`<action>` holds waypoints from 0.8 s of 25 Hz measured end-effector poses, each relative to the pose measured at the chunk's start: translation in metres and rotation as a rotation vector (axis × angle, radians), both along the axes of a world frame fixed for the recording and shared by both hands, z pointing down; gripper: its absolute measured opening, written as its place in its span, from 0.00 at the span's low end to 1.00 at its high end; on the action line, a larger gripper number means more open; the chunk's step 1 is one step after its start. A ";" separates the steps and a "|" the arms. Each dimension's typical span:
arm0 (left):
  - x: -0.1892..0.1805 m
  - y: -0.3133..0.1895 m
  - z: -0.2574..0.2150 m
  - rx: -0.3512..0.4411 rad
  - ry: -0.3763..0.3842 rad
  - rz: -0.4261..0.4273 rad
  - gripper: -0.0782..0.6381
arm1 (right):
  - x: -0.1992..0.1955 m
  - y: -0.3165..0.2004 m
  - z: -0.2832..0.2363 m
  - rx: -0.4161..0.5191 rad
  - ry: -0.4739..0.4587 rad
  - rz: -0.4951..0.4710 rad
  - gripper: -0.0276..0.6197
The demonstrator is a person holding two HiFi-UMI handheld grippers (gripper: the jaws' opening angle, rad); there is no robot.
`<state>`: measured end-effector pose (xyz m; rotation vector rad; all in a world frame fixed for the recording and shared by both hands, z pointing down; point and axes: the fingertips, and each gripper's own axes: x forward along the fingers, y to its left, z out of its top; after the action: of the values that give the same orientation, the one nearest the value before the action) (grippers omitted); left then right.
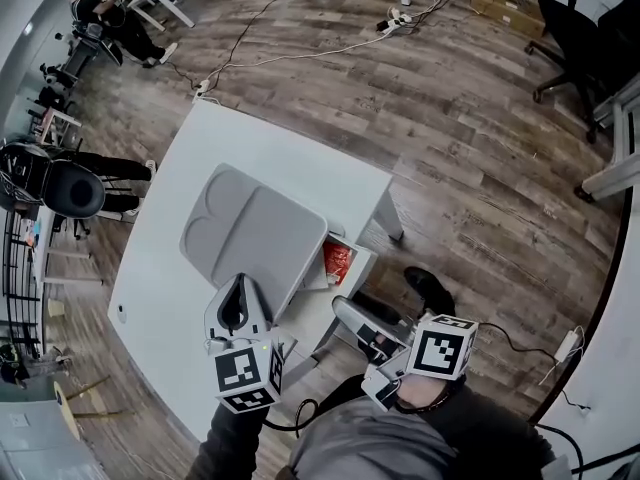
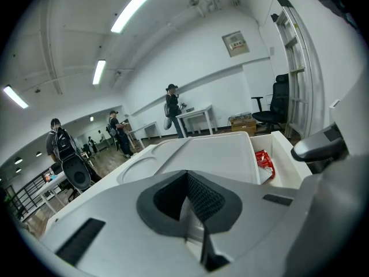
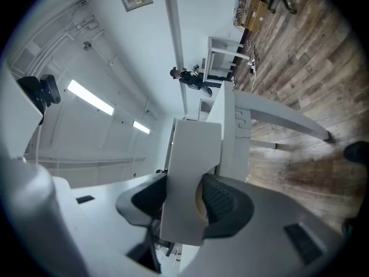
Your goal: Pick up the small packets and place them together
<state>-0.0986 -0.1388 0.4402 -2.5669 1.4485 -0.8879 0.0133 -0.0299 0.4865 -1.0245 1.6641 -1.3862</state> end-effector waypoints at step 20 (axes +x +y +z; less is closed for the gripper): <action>-0.002 0.003 -0.001 0.029 0.004 -0.006 0.10 | 0.023 0.059 -0.002 0.006 -0.004 0.063 0.35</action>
<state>-0.1006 -0.1357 0.4390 -2.5459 1.4603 -0.8568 0.0365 0.0295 0.4849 -1.0609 1.6185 -1.3408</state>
